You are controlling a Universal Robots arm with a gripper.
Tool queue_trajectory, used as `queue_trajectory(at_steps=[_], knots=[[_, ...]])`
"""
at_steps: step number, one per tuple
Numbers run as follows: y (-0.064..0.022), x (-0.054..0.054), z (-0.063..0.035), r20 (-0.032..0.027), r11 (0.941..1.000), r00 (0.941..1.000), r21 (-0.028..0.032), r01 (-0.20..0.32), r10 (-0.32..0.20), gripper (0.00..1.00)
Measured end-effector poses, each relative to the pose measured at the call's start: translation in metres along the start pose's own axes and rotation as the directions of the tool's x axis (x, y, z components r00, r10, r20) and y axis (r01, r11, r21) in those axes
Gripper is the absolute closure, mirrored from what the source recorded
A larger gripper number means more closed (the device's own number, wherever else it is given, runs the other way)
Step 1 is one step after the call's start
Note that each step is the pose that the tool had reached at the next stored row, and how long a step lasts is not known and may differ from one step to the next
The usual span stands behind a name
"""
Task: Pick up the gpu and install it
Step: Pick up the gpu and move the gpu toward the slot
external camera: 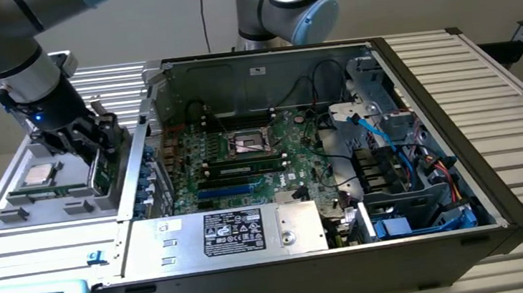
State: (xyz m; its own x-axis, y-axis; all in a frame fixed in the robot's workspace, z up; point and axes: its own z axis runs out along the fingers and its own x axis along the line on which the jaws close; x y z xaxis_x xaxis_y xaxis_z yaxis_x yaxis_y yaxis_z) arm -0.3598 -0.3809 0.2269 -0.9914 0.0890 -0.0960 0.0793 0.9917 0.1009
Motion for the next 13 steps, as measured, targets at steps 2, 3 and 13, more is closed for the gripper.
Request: queue_trajectory(at_steps=[2, 3, 13], knots=[[0.0000, 0.0001, 0.0005, -0.0001, 1.0000, 1.0000, 0.0001, 0.000, 0.000, 0.53], [0.0000, 0.0001, 0.0006, -0.0002, 1.0000, 1.0000, 0.0002, 0.000, 0.000, 0.59], [0.0004, -0.0004, -0.0030, -0.0001, 1.0000, 1.0000, 0.0001, 0.000, 0.000, 0.71]])
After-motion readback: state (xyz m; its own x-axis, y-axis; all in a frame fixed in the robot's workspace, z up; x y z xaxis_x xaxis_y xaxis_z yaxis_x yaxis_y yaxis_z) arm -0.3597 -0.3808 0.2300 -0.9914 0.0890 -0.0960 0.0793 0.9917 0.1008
